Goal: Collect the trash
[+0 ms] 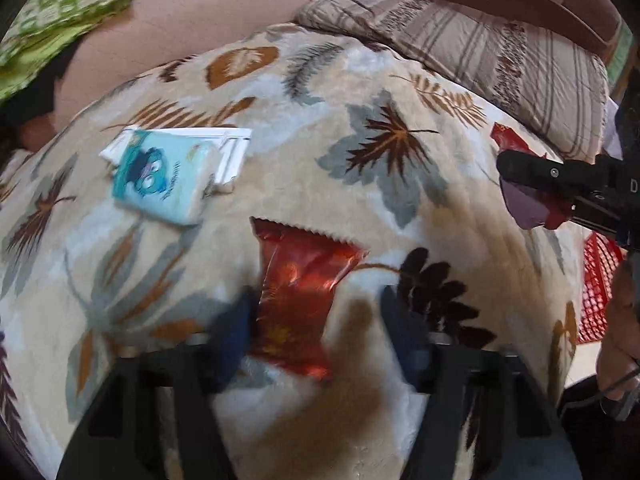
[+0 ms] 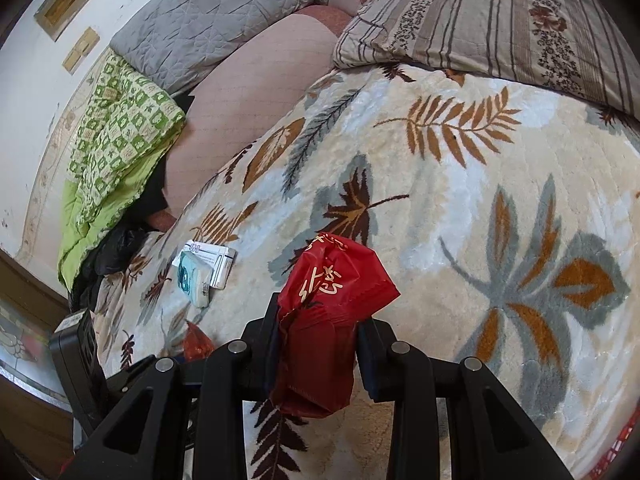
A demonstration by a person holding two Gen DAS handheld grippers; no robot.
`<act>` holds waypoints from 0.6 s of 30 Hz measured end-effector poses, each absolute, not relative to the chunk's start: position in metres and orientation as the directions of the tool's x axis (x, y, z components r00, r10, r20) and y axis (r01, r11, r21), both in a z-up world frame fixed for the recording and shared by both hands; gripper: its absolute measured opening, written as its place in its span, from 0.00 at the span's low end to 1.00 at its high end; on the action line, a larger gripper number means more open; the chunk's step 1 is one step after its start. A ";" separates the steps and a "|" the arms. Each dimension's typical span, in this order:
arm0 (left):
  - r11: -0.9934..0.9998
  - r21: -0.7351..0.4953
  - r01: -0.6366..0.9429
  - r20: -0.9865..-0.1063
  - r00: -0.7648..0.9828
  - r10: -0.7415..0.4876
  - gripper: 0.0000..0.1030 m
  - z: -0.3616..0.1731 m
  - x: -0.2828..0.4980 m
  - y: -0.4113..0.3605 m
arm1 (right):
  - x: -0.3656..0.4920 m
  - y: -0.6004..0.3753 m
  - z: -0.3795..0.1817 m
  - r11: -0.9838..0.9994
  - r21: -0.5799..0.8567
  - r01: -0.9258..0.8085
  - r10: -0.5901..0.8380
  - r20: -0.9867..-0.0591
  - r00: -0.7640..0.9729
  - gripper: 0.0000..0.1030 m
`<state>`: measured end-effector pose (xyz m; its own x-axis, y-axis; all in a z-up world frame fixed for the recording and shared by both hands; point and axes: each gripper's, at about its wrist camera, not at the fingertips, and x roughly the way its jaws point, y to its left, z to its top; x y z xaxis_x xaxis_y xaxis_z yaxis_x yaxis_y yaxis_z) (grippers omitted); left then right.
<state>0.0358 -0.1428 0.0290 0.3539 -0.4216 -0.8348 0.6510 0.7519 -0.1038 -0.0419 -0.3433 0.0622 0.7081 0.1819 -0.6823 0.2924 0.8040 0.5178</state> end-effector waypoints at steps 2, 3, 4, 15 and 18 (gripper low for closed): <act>0.782 -0.090 0.616 -0.835 0.382 -0.397 0.30 0.025 0.034 -0.140 | -0.041 -0.339 0.063 0.813 0.511 0.280 0.186 -0.682 0.707 0.34; 0.800 -0.098 0.592 -0.818 0.410 -0.404 0.30 0.026 0.031 -0.137 | -0.041 -0.336 0.064 0.818 0.505 0.275 0.184 -0.683 0.706 0.34; 0.812 -0.105 0.574 -0.810 0.425 -0.405 0.29 0.026 0.028 -0.135 | -0.041 -0.334 0.064 0.823 0.499 0.271 0.183 -0.685 0.706 0.34; 0.921 -0.133 0.367 -0.672 0.650 -0.356 0.29 0.073 -0.050 -0.078 | -0.080 -0.271 0.089 0.957 0.277 0.090 0.127 -0.675 0.727 0.34; 0.931 -0.108 0.349 -0.644 0.688 -0.333 0.29 0.081 -0.078 -0.066 | -0.106 -0.257 0.093 0.968 0.246 0.053 0.128 -0.662 0.739 0.34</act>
